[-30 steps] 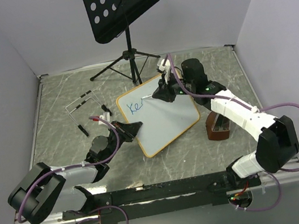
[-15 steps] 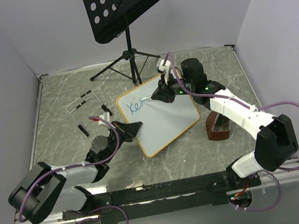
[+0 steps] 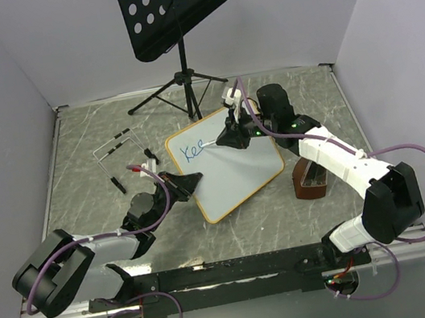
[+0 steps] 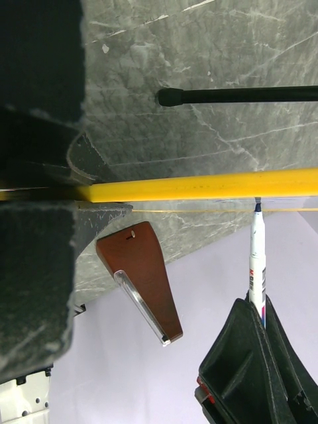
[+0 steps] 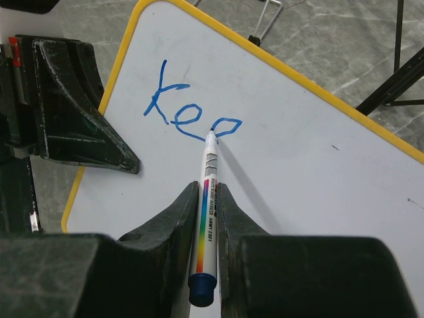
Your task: Write a sentence on the whiteboard
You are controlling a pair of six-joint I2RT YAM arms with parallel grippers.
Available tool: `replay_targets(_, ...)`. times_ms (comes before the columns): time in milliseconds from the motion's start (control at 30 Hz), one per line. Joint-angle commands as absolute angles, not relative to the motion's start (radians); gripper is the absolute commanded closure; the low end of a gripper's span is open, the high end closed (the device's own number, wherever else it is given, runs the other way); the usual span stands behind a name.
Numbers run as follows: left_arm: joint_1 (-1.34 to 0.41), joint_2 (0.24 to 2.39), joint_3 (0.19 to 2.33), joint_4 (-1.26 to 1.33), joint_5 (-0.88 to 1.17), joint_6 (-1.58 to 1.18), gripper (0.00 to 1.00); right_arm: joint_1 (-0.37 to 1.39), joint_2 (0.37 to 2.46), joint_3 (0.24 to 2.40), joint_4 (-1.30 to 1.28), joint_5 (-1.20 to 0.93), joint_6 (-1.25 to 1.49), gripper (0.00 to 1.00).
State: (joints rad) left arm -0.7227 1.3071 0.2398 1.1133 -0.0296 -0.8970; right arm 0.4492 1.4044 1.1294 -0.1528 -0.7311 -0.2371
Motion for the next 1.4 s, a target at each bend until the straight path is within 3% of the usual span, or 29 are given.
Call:
replay_targets(0,-0.727,1.29,0.241,1.164,0.006,-0.819,0.99,0.451,1.384,1.127,-0.202,-0.718,-0.276,1.0)
replay_targets(833,-0.724,1.27,0.215,1.178,0.006,-0.822,0.99,0.436,1.368,1.149,-0.239,-0.649,-0.284,1.0)
replay_targets(1367,-0.723,1.296,0.21,1.186,0.015,-0.81,0.99,0.426,1.217,1.134,-0.248,-0.733,-0.279,1.0)
